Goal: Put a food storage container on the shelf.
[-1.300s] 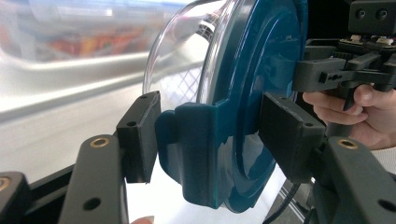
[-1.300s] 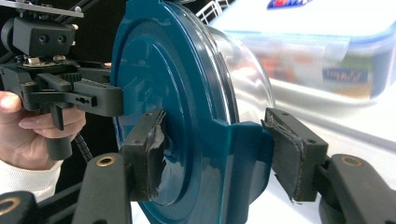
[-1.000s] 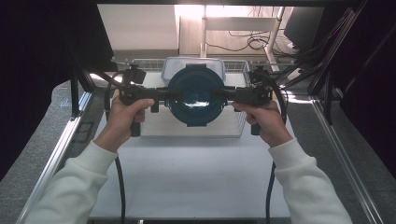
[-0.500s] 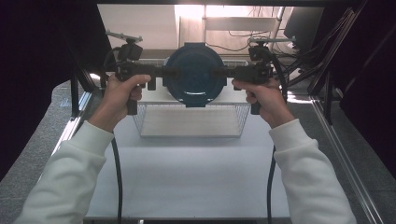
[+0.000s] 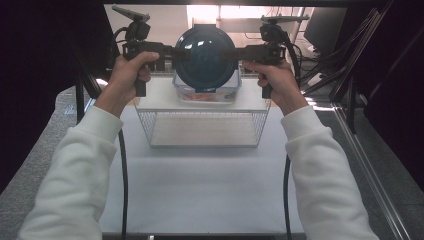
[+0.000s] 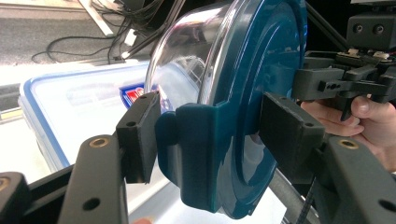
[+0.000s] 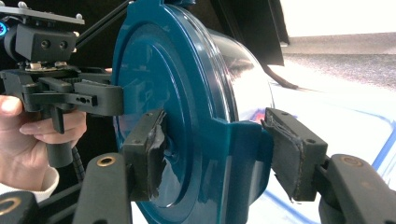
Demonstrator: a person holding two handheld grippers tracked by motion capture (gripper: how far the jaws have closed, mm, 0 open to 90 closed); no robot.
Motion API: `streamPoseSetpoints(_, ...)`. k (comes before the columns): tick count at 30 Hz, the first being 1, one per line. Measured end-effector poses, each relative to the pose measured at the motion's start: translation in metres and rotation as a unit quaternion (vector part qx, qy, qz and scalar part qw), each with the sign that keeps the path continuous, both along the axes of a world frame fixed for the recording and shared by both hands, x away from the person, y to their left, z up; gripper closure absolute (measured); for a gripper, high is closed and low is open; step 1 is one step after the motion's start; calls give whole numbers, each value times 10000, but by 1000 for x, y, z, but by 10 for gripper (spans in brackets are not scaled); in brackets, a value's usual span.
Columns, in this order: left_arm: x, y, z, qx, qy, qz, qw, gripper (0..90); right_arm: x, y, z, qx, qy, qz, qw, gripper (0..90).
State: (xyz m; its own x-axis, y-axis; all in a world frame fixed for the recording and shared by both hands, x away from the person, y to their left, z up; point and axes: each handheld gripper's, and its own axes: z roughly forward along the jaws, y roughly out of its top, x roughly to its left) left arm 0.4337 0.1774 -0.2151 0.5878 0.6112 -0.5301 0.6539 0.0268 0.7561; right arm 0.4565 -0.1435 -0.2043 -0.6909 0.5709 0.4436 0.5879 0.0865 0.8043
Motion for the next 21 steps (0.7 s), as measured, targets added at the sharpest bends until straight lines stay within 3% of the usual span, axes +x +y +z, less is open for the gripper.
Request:
streamPoseSetpoints(5, 16, 0, -8, -111, 130, 21, 9999, 396, 14, 1, -3, -17, 55, -49, 10000, 406)
streamPoseSetpoints(15, 42, -5, -25, -117, 419, 97, 9990, 389, 43, -3, -23, 37, 496, -84, 9987, 405)
streamPoseSetpoints(21, 53, -4, -31, -320, 528, 198, 9979, 386, 54, -6, -30, 311, 731, -270, 9965, 405)
